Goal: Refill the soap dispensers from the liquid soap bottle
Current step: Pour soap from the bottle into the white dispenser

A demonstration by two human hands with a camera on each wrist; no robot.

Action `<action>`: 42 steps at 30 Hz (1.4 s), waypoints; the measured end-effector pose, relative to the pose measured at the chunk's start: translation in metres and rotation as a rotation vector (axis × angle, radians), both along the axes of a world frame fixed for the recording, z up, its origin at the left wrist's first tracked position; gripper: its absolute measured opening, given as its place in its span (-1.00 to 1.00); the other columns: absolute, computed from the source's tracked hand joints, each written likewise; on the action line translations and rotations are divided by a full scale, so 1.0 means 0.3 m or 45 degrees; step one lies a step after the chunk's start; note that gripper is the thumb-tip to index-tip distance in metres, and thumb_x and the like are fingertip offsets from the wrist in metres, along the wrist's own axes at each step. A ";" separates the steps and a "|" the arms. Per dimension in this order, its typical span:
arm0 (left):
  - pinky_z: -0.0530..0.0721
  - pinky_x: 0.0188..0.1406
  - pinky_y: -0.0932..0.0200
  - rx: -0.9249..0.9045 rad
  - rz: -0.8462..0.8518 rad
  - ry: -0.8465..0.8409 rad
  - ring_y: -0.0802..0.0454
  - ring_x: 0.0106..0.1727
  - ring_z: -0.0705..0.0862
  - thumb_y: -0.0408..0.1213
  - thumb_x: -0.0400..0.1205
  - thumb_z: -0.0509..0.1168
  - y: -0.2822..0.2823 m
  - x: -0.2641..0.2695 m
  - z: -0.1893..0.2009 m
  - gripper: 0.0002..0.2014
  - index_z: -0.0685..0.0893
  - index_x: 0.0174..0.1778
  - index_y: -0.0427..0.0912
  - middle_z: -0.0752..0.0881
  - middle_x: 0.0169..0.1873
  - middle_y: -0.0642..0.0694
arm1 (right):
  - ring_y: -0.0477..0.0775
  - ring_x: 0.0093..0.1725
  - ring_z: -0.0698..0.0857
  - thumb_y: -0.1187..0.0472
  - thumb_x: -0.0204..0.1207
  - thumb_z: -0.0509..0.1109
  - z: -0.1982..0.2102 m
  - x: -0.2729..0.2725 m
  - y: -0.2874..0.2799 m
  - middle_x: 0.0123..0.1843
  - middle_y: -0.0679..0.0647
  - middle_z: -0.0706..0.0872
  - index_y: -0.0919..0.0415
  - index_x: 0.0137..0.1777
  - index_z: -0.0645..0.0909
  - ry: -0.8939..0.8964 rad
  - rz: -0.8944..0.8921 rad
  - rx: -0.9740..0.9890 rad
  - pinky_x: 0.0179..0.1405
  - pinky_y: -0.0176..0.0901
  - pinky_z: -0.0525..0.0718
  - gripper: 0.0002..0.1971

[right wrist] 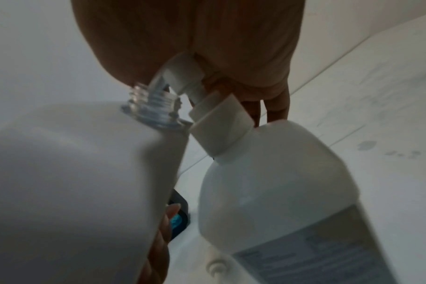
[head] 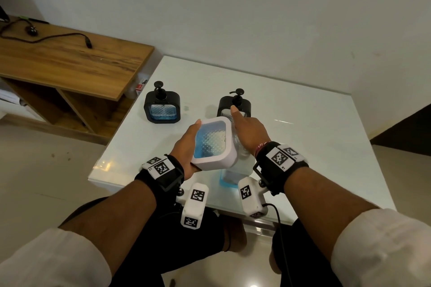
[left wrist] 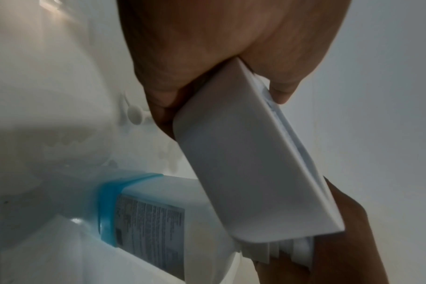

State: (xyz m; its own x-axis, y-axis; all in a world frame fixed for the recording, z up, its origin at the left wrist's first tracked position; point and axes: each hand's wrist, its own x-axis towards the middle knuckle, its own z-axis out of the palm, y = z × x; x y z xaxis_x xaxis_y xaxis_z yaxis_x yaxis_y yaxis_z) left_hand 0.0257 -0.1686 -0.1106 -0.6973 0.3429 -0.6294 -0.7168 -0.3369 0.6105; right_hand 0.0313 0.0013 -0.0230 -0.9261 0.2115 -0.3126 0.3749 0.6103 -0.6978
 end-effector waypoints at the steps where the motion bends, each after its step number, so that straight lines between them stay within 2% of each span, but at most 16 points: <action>1: 0.78 0.13 -0.28 -0.004 0.005 -0.007 -0.27 0.30 0.78 0.40 0.60 0.30 -0.001 0.000 -0.001 -0.39 0.63 0.49 0.16 0.80 0.30 -0.17 | 0.21 0.01 0.61 -0.32 0.67 -0.08 -0.004 0.000 0.000 -0.04 0.21 0.67 0.06 -0.33 0.48 0.001 0.004 0.015 0.09 -0.05 0.46 -0.42; 4: 0.79 0.09 -0.28 -0.020 0.023 -0.003 -0.28 0.29 0.77 0.37 0.62 0.30 0.003 0.007 0.010 -0.42 0.63 0.48 0.16 0.79 0.30 -0.18 | 0.19 -0.04 0.58 -0.28 0.69 -0.09 0.001 0.006 0.008 -0.07 0.20 0.65 0.07 -0.35 0.46 0.024 0.001 0.016 0.04 -0.08 0.41 -0.43; 6: 0.79 0.11 -0.28 -0.021 0.023 0.002 -0.28 0.29 0.77 0.38 0.60 0.32 0.001 0.011 0.011 -0.40 0.64 0.48 0.15 0.79 0.31 -0.18 | 0.17 -0.01 0.59 -0.29 0.70 -0.10 0.013 0.010 0.007 -0.03 0.19 0.66 0.12 -0.24 0.54 0.018 0.004 -0.018 0.06 -0.09 0.40 -0.41; 8: 0.77 0.18 -0.32 -0.017 0.002 0.013 -0.28 0.30 0.77 0.42 0.53 0.36 -0.003 0.013 0.012 -0.35 0.64 0.48 0.17 0.79 0.32 -0.18 | 0.17 0.02 0.60 -0.28 0.70 -0.11 0.025 0.013 0.002 0.00 0.17 0.68 0.15 -0.16 0.60 0.018 0.015 -0.048 0.08 -0.09 0.41 -0.39; 12: 0.73 0.25 -0.35 -0.014 -0.019 0.013 -0.27 0.33 0.76 0.45 0.35 0.44 -0.001 0.006 0.011 -0.20 0.63 0.50 0.16 0.79 0.32 -0.16 | 0.16 0.01 0.58 -0.32 0.67 -0.05 0.018 0.009 0.003 -0.02 0.16 0.64 0.11 -0.21 0.54 0.000 -0.029 -0.091 0.08 -0.08 0.41 -0.43; 17: 0.80 0.07 -0.26 -0.050 0.017 0.017 -0.26 0.28 0.78 0.36 0.62 0.31 0.004 0.015 0.027 -0.44 0.65 0.46 0.15 0.79 0.30 -0.18 | 0.17 0.02 0.57 -0.23 0.71 -0.04 0.014 0.015 0.011 -0.01 0.20 0.62 0.17 -0.15 0.52 -0.029 0.001 -0.019 0.10 -0.06 0.42 -0.47; 19: 0.81 0.06 -0.24 -0.060 0.032 0.024 -0.26 0.26 0.79 0.35 0.63 0.30 0.004 0.019 0.031 -0.46 0.66 0.43 0.15 0.80 0.28 -0.17 | 0.17 0.05 0.58 -0.24 0.71 -0.04 0.021 0.018 0.009 0.04 0.20 0.64 0.17 -0.06 0.54 -0.014 -0.005 -0.042 0.12 -0.07 0.42 -0.48; 24: 0.77 0.18 -0.31 -0.057 0.011 0.027 -0.27 0.27 0.79 0.43 0.52 0.35 0.000 0.016 0.021 -0.34 0.66 0.47 0.17 0.81 0.28 -0.15 | 0.16 -0.02 0.58 -0.27 0.70 -0.07 0.033 0.017 -0.001 -0.05 0.14 0.65 0.02 -0.34 0.50 0.023 0.009 -0.051 0.07 -0.08 0.42 -0.45; 25: 0.77 0.19 -0.32 -0.060 0.014 0.033 -0.27 0.27 0.79 0.43 0.51 0.36 0.001 0.013 0.019 -0.34 0.66 0.46 0.17 0.81 0.28 -0.15 | 0.16 -0.02 0.57 -0.27 0.69 -0.06 0.033 0.015 -0.001 -0.05 0.14 0.64 0.05 -0.30 0.54 0.023 -0.003 -0.068 0.06 -0.09 0.41 -0.44; 28: 0.74 0.23 -0.34 -0.054 0.005 0.030 -0.26 0.29 0.78 0.43 0.50 0.36 0.001 0.007 0.020 -0.34 0.66 0.46 0.18 0.80 0.29 -0.15 | 0.14 0.06 0.55 -0.26 0.70 -0.02 0.028 0.011 -0.002 0.08 0.17 0.61 0.23 0.13 0.65 -0.043 -0.045 -0.119 0.10 -0.11 0.36 -0.40; 32: 0.75 0.23 -0.34 -0.055 0.033 0.020 -0.27 0.28 0.78 0.38 0.60 0.32 0.004 0.013 0.027 -0.42 0.65 0.46 0.15 0.81 0.27 -0.17 | 0.15 0.13 0.57 -0.23 0.71 0.00 0.031 0.018 0.000 0.29 0.25 0.66 0.30 0.31 0.63 -0.051 -0.061 -0.112 0.13 -0.13 0.36 -0.37; 34: 0.77 0.19 -0.32 -0.068 0.048 0.026 -0.27 0.25 0.79 0.37 0.60 0.33 0.005 0.018 0.034 -0.43 0.66 0.45 0.14 0.82 0.26 -0.18 | 0.14 0.09 0.58 -0.24 0.71 -0.01 0.035 0.021 0.001 0.24 0.24 0.68 0.28 0.24 0.66 -0.041 -0.066 -0.125 0.11 -0.13 0.37 -0.37; 36: 0.78 0.17 -0.30 -0.053 0.036 0.026 -0.26 0.25 0.80 0.38 0.58 0.34 0.004 0.021 0.039 -0.40 0.66 0.46 0.15 0.82 0.26 -0.17 | 0.13 0.00 0.59 -0.25 0.70 -0.03 0.044 0.023 -0.002 0.09 0.21 0.71 0.22 0.00 0.69 -0.004 -0.071 -0.145 0.06 -0.11 0.40 -0.39; 39: 0.78 0.15 -0.27 -0.020 0.029 0.027 -0.26 0.28 0.79 0.38 0.59 0.32 0.001 0.016 0.032 -0.40 0.65 0.47 0.15 0.81 0.29 -0.16 | 0.12 -0.09 0.59 -0.25 0.71 -0.06 0.051 0.023 -0.008 -0.10 0.15 0.68 0.12 -0.31 0.57 0.049 -0.094 -0.164 0.02 -0.07 0.44 -0.40; 40: 0.77 0.19 -0.29 -0.007 0.026 0.027 -0.25 0.29 0.79 0.39 0.58 0.33 0.001 0.014 0.029 -0.39 0.65 0.48 0.15 0.80 0.30 -0.16 | 0.14 -0.07 0.59 -0.26 0.71 -0.07 0.051 0.022 -0.010 -0.10 0.15 0.68 0.14 -0.30 0.57 0.048 -0.088 -0.157 0.03 -0.07 0.44 -0.39; 42: 0.73 0.27 -0.33 0.005 0.015 0.026 -0.25 0.31 0.78 0.39 0.57 0.34 0.001 0.009 0.023 -0.37 0.64 0.49 0.15 0.80 0.31 -0.15 | 0.17 0.02 0.60 -0.25 0.71 -0.08 0.048 0.025 -0.013 0.03 0.20 0.68 0.21 -0.07 0.66 0.008 -0.058 -0.109 0.08 -0.08 0.42 -0.37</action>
State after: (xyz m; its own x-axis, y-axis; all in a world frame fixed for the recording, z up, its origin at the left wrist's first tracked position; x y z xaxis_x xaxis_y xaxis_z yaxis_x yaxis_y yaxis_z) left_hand 0.0286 -0.1682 -0.1038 -0.7142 0.3369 -0.6136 -0.7000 -0.3475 0.6239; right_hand 0.0387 -0.0025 -0.0086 -0.9181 0.2259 -0.3256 0.3963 0.5307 -0.7492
